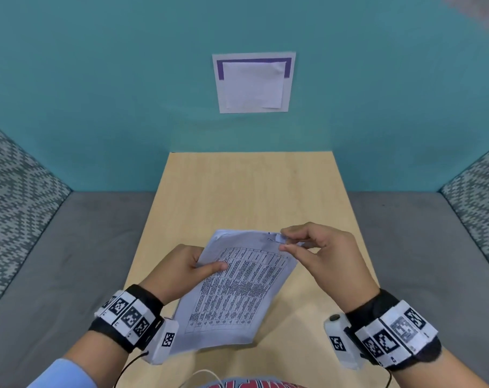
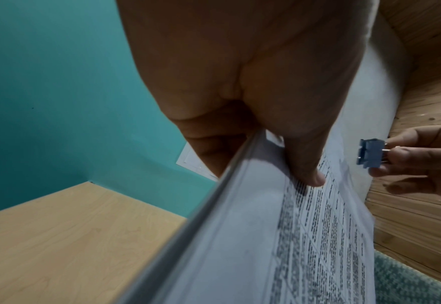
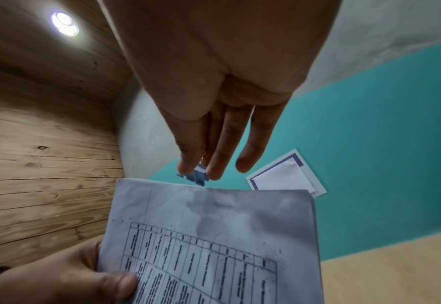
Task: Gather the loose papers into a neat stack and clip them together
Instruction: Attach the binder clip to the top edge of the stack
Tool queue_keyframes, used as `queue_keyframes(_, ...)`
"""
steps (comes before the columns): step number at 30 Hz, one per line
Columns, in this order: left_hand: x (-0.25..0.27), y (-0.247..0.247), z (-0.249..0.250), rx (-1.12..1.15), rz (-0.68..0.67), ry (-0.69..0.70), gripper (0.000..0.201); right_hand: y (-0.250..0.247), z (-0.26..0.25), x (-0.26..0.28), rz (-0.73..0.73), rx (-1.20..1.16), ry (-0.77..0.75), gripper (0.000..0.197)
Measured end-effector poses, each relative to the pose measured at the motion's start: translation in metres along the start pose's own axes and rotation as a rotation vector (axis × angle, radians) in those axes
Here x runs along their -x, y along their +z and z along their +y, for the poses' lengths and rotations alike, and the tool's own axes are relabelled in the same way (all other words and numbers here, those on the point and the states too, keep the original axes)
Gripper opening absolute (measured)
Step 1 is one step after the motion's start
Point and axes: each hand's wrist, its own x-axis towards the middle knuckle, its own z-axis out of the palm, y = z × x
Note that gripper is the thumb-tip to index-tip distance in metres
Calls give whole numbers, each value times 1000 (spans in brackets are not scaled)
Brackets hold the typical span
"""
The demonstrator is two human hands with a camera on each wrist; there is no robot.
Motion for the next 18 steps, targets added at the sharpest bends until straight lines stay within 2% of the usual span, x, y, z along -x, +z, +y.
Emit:
queue_keyframes(5,6,-4,21,-121,37,105,66,2,-4,-1,29,129,-49,8)
queue_keyframes(9,8,-8,25,-244,61,182,59,4,-6,-3,18,130,-102,15)
queue_keyframes(11,10,-11,23,-337,102,278,44,3,-5,-2,-17,121,-95,23)
queue_keyframes(13,14,-16,24,-436,146,393,25,2,-6,-1,-68,119,-90,20)
queue_keyframes(18,17,-29,32,-567,145,439,32,-4,-12,-1,-167,138,-49,11)
